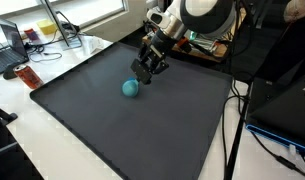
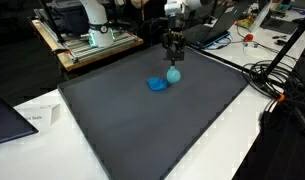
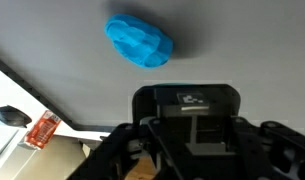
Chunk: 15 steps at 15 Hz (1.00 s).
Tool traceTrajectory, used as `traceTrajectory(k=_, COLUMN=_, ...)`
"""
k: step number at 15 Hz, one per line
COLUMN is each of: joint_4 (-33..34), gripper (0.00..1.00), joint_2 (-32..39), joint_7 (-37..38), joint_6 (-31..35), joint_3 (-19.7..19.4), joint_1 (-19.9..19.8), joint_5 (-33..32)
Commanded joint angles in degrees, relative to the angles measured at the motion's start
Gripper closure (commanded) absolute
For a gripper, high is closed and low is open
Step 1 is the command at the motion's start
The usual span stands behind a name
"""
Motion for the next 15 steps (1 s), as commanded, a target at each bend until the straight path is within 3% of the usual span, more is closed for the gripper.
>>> traceTrajectory(k=1, joint_4=-1.2, gripper=0.78, joint_2=1.8, joint_7=5.8, joint_6=2.4, joint_3=-1.0, joint_1=1.9, joint_5=-5.5)
traceTrajectory(k=8, joint_4=-1.8, gripper=0.78, joint_2=3.8, joint_7=9.4, joint_6=4.1, joint_3=-1.0, joint_1=2.0, joint_5=-9.8)
traceTrajectory(k=15, joint_4=1.2, gripper=0.78, joint_2=1.1, joint_7=0.4, joint_6=5.6, joint_3=2.8, joint_1=-2.9, joint_5=-0.9)
